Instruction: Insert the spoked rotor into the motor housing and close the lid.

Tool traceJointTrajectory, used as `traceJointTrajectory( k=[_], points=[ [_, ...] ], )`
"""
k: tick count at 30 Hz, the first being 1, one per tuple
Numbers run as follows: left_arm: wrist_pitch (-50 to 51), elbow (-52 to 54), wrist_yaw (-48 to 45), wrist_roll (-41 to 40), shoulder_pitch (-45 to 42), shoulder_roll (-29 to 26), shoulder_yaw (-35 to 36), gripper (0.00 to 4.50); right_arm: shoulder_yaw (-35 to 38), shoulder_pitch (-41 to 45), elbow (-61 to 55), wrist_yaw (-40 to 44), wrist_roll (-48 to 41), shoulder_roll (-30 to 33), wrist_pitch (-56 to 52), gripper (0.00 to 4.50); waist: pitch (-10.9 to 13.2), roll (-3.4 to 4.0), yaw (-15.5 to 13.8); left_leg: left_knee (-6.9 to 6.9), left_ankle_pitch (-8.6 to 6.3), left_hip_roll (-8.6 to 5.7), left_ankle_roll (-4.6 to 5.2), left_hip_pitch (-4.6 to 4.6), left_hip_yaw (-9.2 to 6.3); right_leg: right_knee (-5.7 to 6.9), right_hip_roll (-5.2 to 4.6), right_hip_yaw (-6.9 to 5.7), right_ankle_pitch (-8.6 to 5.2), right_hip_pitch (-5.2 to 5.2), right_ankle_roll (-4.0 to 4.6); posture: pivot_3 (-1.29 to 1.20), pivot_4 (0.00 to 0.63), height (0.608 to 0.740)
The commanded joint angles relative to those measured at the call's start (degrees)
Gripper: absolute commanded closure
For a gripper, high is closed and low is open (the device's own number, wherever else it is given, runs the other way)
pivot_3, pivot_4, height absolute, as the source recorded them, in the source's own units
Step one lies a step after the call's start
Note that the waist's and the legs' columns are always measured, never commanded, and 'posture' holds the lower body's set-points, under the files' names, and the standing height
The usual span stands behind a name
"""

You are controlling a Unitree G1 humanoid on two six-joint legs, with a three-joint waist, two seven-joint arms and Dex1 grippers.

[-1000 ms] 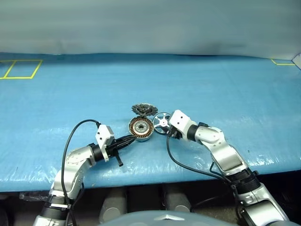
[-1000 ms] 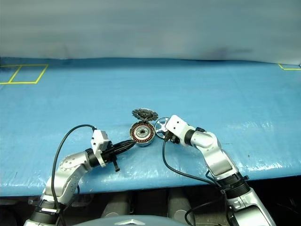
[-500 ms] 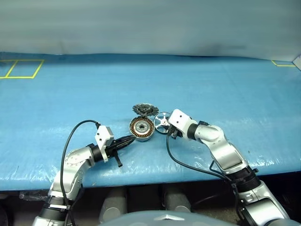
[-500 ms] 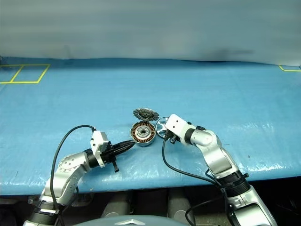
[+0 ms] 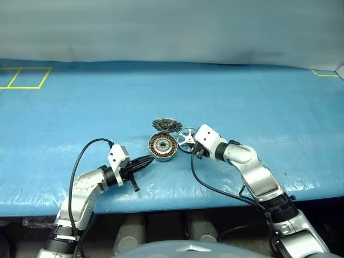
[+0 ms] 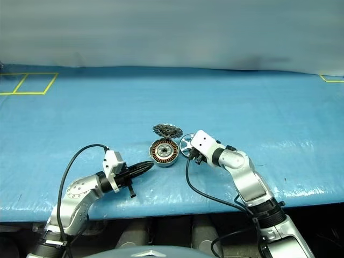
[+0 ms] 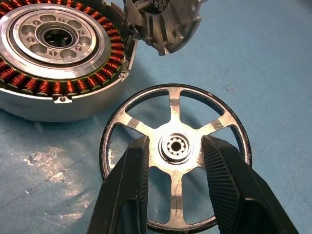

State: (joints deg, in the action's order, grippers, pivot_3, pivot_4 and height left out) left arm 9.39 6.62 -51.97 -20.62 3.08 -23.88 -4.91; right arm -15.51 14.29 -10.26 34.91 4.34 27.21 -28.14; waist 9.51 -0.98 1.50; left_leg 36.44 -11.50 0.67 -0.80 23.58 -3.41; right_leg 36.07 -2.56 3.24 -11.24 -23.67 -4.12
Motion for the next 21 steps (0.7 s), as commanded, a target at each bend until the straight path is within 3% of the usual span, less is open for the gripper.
traceJointTrajectory(
  k=[1, 14, 21],
  points=[
    [-2.0, 0.0, -1.4, -2.2, 0.2, 0.6, 1.2, 4.5, 3.4, -2.0, -1.5, 1.0, -2.7, 0.8, -1.2, 3.17, 0.0, 0.0, -0.1, -0.01, 0.0, 0.0, 0.0, 0.02, 0.0, -0.02, 0.0, 0.0, 0.0, -0.02, 0.0, 0.0, 0.15, 0.74],
    [-6.7, -4.6, -5.0, -2.6, -0.6, 1.5, 1.3, 4.5, 11.8, -4.7, -6.2, 9.2, -18.1, 1.4, -1.4, 3.17, 0.1, 0.03, 0.0, -0.39, -0.01, 0.0, 0.02, 0.08, 0.04, -0.1, 0.01, 0.0, -0.04, -0.2, 0.05, 0.0, 0.15, 0.74],
    [-7.9, -6.0, -5.3, -2.5, -1.1, 2.4, 1.0, 4.5, 14.6, -5.8, -6.5, 12.5, -28.7, -1.5, -3.0, 3.17, 0.1, 0.03, 0.1, -0.39, -0.01, 0.01, 0.02, 0.08, 0.04, -0.11, 0.01, -0.01, -0.04, -0.19, 0.05, 0.0, 0.15, 0.74]
  ],
)
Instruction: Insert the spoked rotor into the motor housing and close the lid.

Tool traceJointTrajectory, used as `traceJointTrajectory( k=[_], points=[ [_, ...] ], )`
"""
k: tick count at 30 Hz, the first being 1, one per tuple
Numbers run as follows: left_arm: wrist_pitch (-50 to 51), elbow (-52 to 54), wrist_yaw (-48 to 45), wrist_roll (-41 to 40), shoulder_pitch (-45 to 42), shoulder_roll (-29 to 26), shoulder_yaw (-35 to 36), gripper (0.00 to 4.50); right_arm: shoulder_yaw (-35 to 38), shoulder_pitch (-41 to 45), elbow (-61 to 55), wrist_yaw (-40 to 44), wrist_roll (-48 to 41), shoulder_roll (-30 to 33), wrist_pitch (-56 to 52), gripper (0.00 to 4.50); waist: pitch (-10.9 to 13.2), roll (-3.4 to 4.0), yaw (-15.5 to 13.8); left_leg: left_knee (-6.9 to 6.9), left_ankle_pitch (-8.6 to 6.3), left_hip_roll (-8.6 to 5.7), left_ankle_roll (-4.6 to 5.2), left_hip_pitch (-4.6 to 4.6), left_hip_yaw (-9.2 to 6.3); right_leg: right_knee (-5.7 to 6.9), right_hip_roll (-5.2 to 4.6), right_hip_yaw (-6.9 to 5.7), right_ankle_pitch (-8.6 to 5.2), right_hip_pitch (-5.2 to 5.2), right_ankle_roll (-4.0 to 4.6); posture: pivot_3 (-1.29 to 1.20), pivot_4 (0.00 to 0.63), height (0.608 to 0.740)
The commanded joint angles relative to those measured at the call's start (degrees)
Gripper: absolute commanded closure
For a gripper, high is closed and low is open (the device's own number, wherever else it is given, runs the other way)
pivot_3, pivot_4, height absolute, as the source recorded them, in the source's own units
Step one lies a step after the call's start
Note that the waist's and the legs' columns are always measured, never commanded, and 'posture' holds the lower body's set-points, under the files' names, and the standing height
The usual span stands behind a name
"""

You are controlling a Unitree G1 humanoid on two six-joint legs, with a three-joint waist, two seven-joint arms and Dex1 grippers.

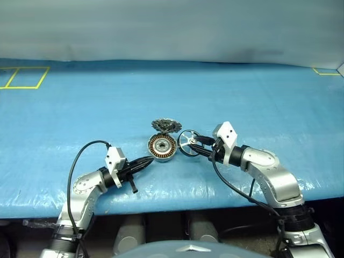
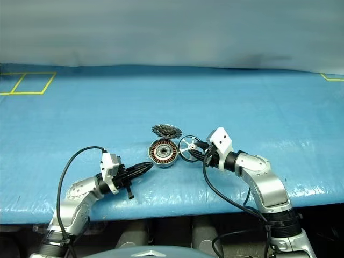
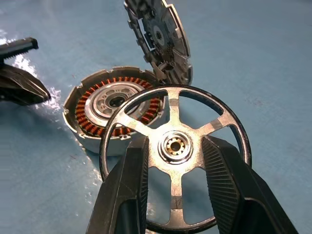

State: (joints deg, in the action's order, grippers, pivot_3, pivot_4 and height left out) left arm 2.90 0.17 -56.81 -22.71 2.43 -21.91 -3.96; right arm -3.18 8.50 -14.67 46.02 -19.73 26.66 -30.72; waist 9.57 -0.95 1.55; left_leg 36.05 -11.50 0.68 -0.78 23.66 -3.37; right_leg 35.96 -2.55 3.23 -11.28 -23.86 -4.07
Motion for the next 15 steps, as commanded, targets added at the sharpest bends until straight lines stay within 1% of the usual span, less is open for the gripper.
traceJointTrajectory(
  k=[1, 7, 15],
  points=[
    [-1.5, 0.3, -0.6, -0.5, -0.6, 0.5, 0.1, 4.5, 2.5, -0.1, -2.0, 1.6, -6.0, -1.5, -0.6, 3.17, 0.0, 0.0, 0.0, 0.0, 0.0, 0.0, 0.0, 0.0, 0.0, 0.0, 0.0, 0.0, 0.0, 0.0, 0.0, 0.0, 0.15, 0.74],
    [-2.3, -0.7, -0.8, -0.1, -1.0, 0.7, 0.1, 4.5, 3.7, -0.4, -1.1, 1.5, -12.5, -4.7, -2.3, 3.17, 0.0, 0.0, 0.0, 0.0, 0.0, 0.02, 0.0, -0.02, -0.01, 0.01, 0.02, 0.0, 0.0, 0.01, 0.0, 0.0, 0.15, 0.74],
    [-2.8, -1.6, -0.5, 0.7, -1.7, 0.7, -0.5, 4.5, 3.8, 0.1, 1.0, 0.3, -16.4, -8.5, -3.0, 3.17, 0.0, 0.01, 0.0, 0.0, 0.0, 0.03, 0.0, -0.01, -0.01, 0.02, 0.04, -0.01, 0.0, 0.0, 0.0, 0.0, 0.15, 0.74]
  ],
)
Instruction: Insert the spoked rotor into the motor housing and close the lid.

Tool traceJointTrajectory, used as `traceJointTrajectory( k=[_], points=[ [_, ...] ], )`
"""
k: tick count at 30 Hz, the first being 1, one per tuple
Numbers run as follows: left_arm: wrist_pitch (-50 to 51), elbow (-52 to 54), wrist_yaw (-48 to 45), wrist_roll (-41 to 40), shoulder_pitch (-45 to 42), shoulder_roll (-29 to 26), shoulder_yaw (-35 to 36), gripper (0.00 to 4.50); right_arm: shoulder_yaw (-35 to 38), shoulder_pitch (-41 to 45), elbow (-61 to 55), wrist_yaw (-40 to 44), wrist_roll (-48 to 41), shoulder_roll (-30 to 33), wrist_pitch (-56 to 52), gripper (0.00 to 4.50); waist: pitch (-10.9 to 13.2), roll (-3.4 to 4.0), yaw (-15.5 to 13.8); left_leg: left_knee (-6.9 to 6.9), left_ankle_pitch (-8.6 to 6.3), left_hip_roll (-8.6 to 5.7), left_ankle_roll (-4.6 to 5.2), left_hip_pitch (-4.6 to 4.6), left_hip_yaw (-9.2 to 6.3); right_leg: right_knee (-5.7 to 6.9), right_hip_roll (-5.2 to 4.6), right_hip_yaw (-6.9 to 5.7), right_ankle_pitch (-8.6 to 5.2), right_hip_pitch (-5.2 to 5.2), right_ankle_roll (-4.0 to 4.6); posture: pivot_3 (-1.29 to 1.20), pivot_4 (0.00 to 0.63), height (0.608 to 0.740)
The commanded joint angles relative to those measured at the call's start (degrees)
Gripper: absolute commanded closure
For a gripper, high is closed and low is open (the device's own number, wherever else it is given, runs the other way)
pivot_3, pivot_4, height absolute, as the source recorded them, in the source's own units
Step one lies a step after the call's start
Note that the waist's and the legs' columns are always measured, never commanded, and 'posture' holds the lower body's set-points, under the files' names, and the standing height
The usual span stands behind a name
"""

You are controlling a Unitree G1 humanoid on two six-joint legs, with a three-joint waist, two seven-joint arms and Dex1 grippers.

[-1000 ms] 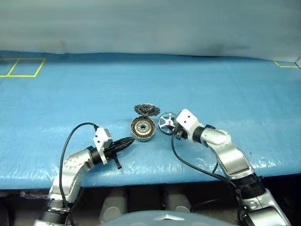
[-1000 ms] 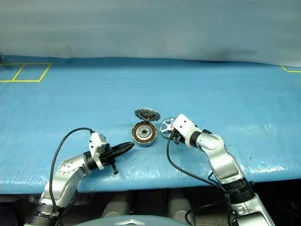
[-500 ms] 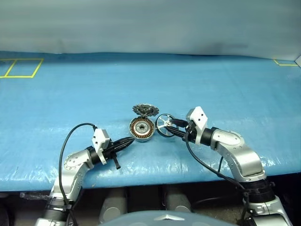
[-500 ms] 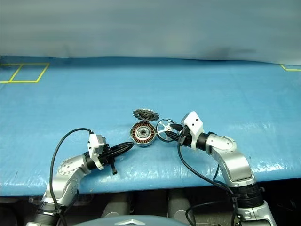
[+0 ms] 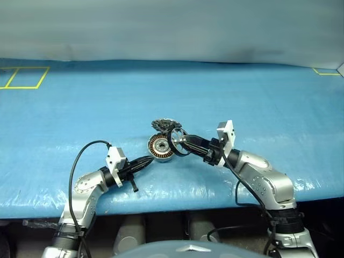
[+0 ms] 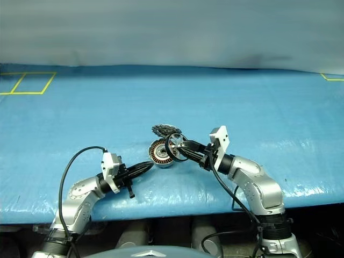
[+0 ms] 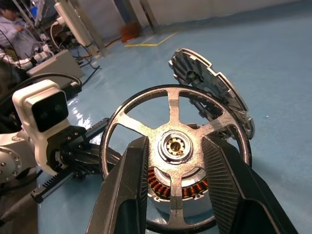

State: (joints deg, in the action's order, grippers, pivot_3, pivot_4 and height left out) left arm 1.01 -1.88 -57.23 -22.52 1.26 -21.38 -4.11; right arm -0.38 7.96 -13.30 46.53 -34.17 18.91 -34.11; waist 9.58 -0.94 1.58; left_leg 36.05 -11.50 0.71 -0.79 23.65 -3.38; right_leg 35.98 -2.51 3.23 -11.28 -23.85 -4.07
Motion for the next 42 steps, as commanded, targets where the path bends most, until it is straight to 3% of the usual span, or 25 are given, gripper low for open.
traceJointTrajectory(
  k=[1, 42],
  points=[
    [-1.1, 0.2, 0.0, 1.1, -0.6, -0.1, -0.7, 4.5, 0.8, 0.8, 0.0, -0.4, -2.1, -1.2, 0.4, 3.17, 0.0, 0.0, 0.0, 0.0, 0.0, 0.0, 0.0, 0.0, 0.0, 0.0, 0.0, 0.0, 0.0, 0.0, 0.0, 0.0, 0.15, 0.74],
    [-2.3, -1.7, 1.5, 3.2, -0.2, 0.4, -0.8, 4.5, -4.3, 8.6, 14.0, -4.2, 3.3, -7.0, 0.4, 3.17, 0.0, 0.03, 0.5, 0.0, 0.0, 0.0, 0.0, -0.07, 0.0, 0.02, 0.01, 0.01, 0.01, 0.05, 0.0, 0.0, 0.15, 0.74]
  ],
)
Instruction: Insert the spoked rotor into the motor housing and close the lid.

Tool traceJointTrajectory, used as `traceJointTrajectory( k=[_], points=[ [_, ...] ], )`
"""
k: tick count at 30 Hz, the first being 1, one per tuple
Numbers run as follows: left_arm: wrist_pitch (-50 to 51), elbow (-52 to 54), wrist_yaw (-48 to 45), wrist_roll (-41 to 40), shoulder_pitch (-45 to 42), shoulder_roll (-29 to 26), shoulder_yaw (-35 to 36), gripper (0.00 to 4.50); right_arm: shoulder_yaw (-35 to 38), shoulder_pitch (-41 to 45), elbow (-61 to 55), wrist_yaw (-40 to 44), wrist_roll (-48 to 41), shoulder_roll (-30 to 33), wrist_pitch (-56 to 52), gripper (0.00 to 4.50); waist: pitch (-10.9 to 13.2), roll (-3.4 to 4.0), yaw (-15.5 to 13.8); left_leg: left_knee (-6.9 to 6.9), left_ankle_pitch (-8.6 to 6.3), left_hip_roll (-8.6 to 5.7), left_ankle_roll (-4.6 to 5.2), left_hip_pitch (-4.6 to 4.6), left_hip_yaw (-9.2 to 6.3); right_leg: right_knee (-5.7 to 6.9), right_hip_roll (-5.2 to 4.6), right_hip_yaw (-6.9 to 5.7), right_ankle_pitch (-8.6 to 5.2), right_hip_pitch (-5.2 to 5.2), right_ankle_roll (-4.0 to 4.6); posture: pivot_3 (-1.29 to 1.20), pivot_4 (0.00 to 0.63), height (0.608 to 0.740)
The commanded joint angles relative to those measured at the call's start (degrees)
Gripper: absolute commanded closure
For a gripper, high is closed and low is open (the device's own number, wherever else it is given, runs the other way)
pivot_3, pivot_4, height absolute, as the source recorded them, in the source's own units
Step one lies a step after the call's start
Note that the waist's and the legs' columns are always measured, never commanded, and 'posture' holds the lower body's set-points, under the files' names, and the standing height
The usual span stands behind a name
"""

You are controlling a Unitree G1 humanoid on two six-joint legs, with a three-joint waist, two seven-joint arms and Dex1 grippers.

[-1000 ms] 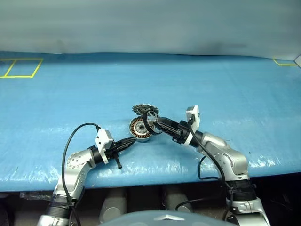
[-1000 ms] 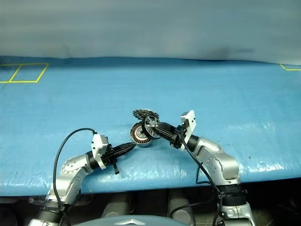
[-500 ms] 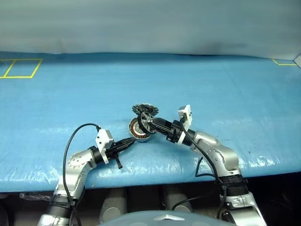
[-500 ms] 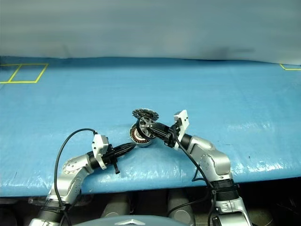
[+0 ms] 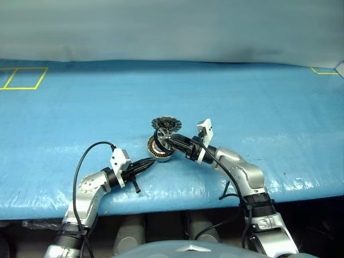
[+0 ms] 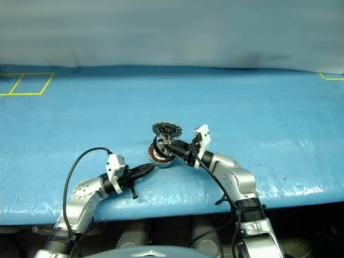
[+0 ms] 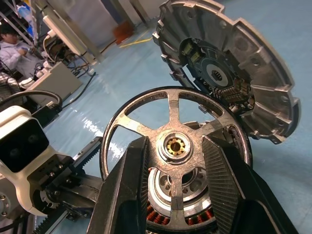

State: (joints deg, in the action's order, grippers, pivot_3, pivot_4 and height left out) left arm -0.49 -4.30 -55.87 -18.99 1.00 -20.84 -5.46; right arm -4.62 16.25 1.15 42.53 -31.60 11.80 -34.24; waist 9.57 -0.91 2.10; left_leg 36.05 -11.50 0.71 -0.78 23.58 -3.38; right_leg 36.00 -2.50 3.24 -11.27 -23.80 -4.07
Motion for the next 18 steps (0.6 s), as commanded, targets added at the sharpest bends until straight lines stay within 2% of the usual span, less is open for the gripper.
traceJointTrajectory(
  k=[1, 9, 15, 18],
  points=[
    [-0.8, 0.7, 0.2, -0.3, 0.1, -0.1, 0.6, 4.5, 0.0, 0.3, -0.5, -0.2, 0.8, 0.1, 0.6, 3.17, 0.0, 0.0, 0.0, 0.0, 0.0, 0.0, 0.0, -0.01, 0.0, 0.01, 0.0, 0.0, 0.0, 0.0, 0.0, 0.0, 0.15, 0.74],
    [-1.0, 0.5, 0.5, -0.1, 0.0, -0.2, 0.5, 4.5, -0.8, 0.0, -1.1, 0.7, 2.1, 0.7, 1.1, 3.17, 0.0, 0.01, 0.0, 0.0, 0.0, 0.0, 0.0, -0.01, 0.0, 0.01, 0.0, 0.0, 0.0, 0.0, 0.0, 0.0, 0.15, 0.74],
    [-1.1, 0.3, 0.8, 0.1, 0.0, -0.1, 0.4, 4.5, -1.7, -1.0, -3.2, 3.2, 2.2, 0.9, 4.7, 1.23, 0.0, 0.01, 0.0, -0.01, 0.0, 0.0, 0.0, 0.02, 0.0, 0.01, 0.0, 0.0, 0.0, -0.02, 0.0, 0.0, 0.15, 0.74],
    [-1.0, 0.2, 0.7, 0.1, 0.1, 0.0, 0.4, 4.5, -2.3, -1.6, -3.9, 4.1, 2.7, 1.2, 5.8, 1.23, 0.0, 0.01, 0.0, -0.01, 0.0, 0.0, 0.0, 0.02, 0.0, 0.01, 0.0, 0.0, 0.0, -0.02, 0.0, 0.0, 0.15, 0.74]
  ],
)
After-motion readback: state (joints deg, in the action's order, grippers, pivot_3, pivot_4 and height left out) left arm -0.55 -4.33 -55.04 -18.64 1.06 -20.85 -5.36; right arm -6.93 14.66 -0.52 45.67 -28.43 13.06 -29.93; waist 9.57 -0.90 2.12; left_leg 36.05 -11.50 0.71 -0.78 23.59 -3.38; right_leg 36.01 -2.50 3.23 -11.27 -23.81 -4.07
